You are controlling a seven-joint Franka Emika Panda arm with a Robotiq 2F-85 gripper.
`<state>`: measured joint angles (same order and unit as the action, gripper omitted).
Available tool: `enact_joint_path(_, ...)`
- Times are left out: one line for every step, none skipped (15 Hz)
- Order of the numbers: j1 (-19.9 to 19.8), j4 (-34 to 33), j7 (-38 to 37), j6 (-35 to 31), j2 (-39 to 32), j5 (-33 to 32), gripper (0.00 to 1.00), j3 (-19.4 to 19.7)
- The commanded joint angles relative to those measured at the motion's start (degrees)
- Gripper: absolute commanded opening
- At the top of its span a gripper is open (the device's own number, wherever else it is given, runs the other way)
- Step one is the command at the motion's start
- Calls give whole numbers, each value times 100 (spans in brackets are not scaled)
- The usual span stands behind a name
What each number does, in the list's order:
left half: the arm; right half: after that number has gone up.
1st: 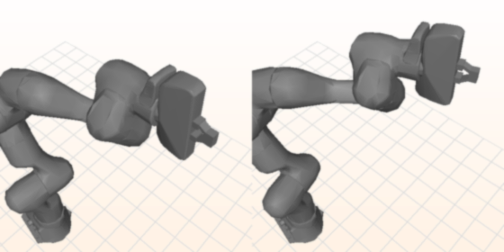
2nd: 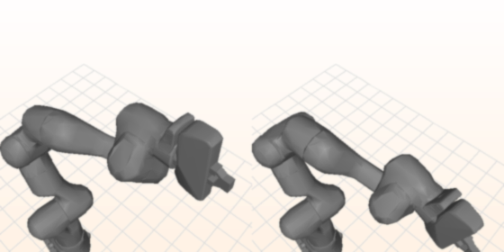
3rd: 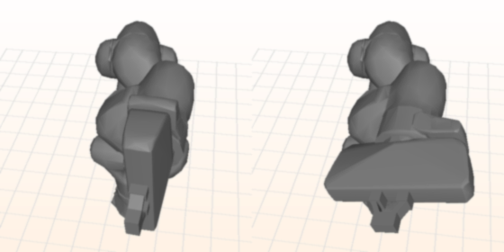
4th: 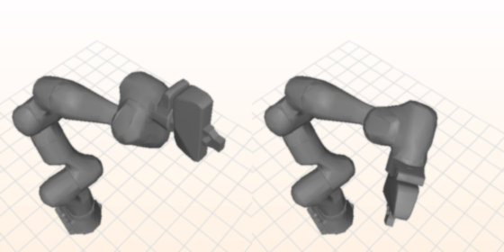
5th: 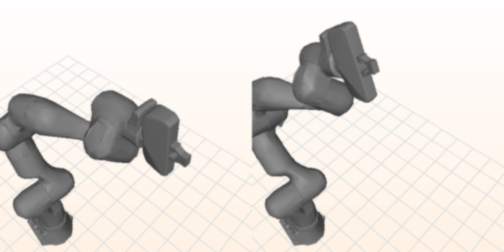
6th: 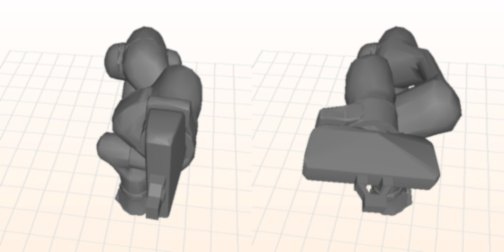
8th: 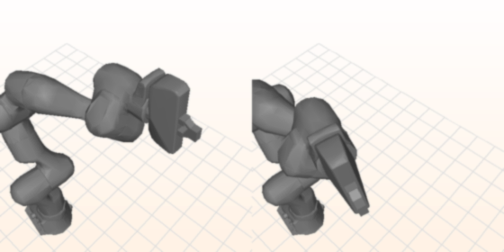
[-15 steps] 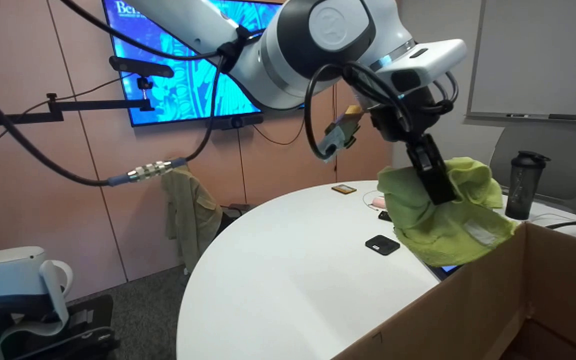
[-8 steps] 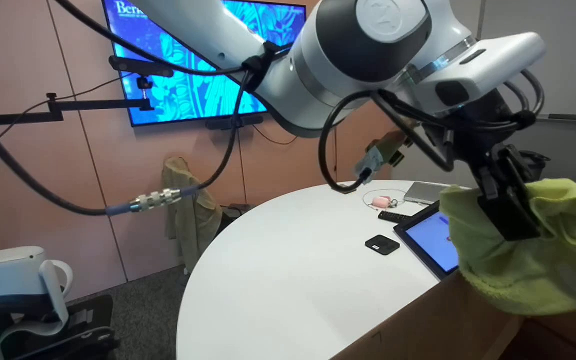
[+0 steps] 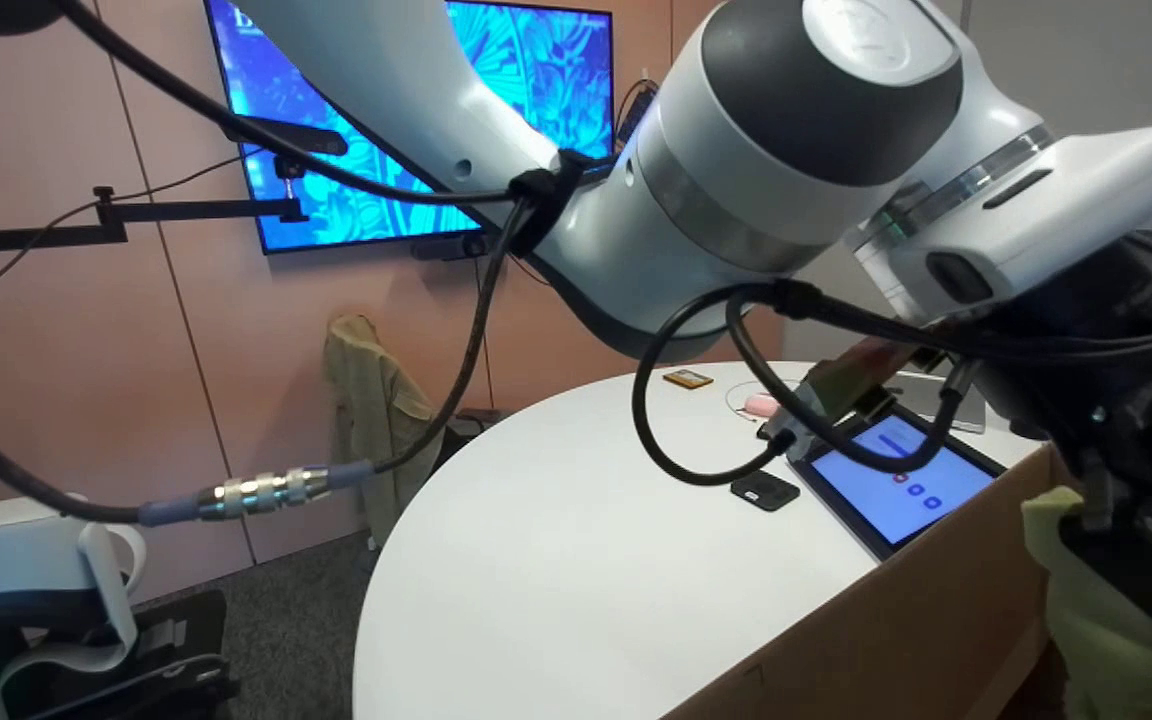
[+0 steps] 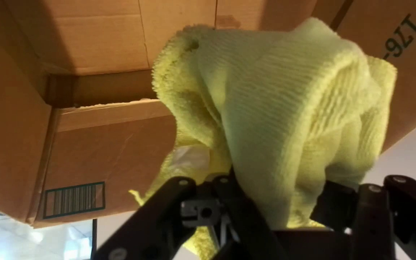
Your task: Put the black marker on the green towel, fold the towel twice and place it inside the box
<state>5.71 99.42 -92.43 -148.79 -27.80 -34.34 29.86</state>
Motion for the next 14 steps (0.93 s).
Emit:
enact_joint_path(-8, -108, -304, 200, -45, -389, 55, -110)
enact_joint_path(-18, -104, -281, 253, -36, -441, 62, -162)
enact_joint_path(-46, -75, -239, 278, -18, -464, 69, -232)
enact_joint_path(-57, -77, -240, 316, -10, -507, 78, -278)
enact_joint_path(-57, -45, -242, 347, 23, -542, 84, -314)
enact_joint_path(-67, -28, -224, 373, 52, -552, 92, -362)
enact_joint_path(-58, 13, -215, 358, 98, -595, 98, -394)
enact_joint_path(-42, 21, -214, 376, 127, -640, 100, -415)
enact_joint_path(-18, 60, -206, 350, 185, -697, 100, -443)
enact_joint_path(44, 85, -232, 359, 259, -835, 100, -458)
enact_joint_path(105, 119, -259, 371, 361, -999, 100, -487)
enact_joint_path(129, 178, -249, 329, 479, -1158, 100, -553)
enact_joint_path(149, 264, -219, 268, 632, -1334, 100, -646)
enact_joint_path(143, 460, -76, 96, 873, -1465, 100, -816)
